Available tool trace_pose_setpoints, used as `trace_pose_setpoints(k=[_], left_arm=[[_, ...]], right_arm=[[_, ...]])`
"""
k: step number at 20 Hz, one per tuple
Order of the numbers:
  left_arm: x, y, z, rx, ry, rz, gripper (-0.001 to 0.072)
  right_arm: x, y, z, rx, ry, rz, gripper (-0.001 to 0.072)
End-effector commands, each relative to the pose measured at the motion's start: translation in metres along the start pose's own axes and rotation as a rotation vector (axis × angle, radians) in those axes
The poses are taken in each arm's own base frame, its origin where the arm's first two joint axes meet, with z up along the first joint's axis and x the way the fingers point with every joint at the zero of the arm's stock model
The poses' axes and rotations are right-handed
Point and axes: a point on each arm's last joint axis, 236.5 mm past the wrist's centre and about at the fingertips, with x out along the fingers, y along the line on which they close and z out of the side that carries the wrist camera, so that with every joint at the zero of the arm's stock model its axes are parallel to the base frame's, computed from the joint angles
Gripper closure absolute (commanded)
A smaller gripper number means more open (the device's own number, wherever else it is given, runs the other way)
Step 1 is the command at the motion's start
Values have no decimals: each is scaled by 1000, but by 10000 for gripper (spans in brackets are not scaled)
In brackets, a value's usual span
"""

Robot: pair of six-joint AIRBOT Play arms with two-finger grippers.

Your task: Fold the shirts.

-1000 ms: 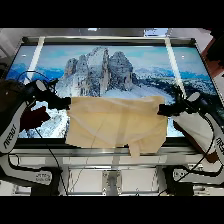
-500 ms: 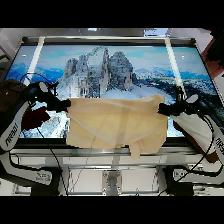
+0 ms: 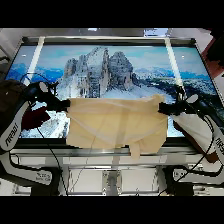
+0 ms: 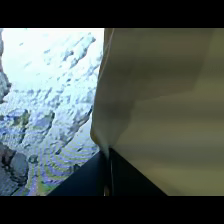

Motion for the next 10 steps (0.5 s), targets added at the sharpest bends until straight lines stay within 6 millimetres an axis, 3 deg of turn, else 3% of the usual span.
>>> trace_pose_setpoints(k=[1,4,7,8,9,10], left_arm=[[-4,-7,-6,0,32,-27,689],[-37,-15,3,46,-6,-38,689],[-103,-27,21,113,-172,-31,686],[-124,-30,20,153,-222,-22,531],[-138,-32,15,177,-239,-19,104],[-145,-33,7,186,-232,-16,13]], right_arm=[[-1,5,-6,4,28,18,440],[-15,11,-13,-25,46,24,417],[-58,11,2,-123,-22,-42,416],[-78,11,8,-142,-60,-59,416],[-95,12,13,-151,-95,-71,416],[-110,10,16,-152,-135,-84,416]])
